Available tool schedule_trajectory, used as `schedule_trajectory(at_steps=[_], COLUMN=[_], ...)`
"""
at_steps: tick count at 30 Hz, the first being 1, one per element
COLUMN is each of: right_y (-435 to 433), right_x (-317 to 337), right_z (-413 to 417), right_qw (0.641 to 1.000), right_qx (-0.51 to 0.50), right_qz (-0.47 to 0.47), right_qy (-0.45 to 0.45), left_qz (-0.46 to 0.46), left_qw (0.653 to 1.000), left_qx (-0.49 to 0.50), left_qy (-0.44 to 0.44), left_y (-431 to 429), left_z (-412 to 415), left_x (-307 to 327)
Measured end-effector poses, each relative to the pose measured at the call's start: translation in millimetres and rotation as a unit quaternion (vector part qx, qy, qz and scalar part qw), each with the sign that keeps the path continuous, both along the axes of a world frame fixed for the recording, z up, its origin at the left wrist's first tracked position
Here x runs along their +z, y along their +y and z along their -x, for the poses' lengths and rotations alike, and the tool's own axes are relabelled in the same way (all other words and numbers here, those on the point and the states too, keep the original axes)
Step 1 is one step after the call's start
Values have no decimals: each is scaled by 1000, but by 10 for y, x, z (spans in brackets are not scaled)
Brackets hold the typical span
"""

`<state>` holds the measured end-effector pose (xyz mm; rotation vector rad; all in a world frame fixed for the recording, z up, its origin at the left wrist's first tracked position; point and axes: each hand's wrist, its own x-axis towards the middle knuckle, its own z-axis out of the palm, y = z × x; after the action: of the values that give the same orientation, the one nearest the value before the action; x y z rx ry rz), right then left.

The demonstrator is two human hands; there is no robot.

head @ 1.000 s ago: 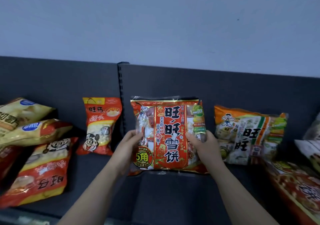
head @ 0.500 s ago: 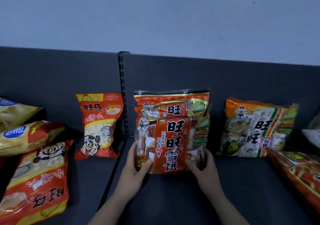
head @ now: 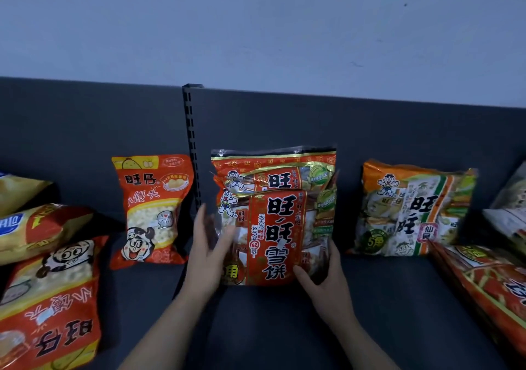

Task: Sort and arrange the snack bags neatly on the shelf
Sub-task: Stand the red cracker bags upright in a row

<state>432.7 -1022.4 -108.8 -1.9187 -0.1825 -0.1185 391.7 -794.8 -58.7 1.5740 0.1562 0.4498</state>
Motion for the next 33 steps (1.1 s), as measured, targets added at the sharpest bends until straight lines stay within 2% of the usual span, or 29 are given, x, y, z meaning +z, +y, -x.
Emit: schedule_trajectory(at_steps=[4,8,13,17,20,22,26,28,33], right_y=[-8,-10,-19,-11,-5,-2,-9,-9,-1], right_x=[2,12,-19,4,6,18,9,3,12], right_z=[6,7,-13,-5,-5,-5,-17,-26,-21], right_qw=[1000,1000,1000,999,999,999,999,999,999], right_qx=[-4,-10,-19,-22,-25,-28,-29,-30,-31], right_qz=[-7,-18,-16,-13,-12,-10,-7,0,-2], right_qy=[6,14,20,21,21,25,32,35,34], left_qz=[9,1,126,49,42,8,-145,-189,-346], left_qw=[999,999,990,996,988,989,987,981,935], left_qx=[-13,-9,-46,53,108,97,11,-29,-76], left_qy=[-49,-45,-37,-49,-101,-107,-63,-44,0], left_y=[93,101,122,119,92,118,294,377,451], left_z=[-246,-339,-455,-541,-573,-565,-465,-403,-370], left_x=[440,607,638,657,754,808,857,898,1048])
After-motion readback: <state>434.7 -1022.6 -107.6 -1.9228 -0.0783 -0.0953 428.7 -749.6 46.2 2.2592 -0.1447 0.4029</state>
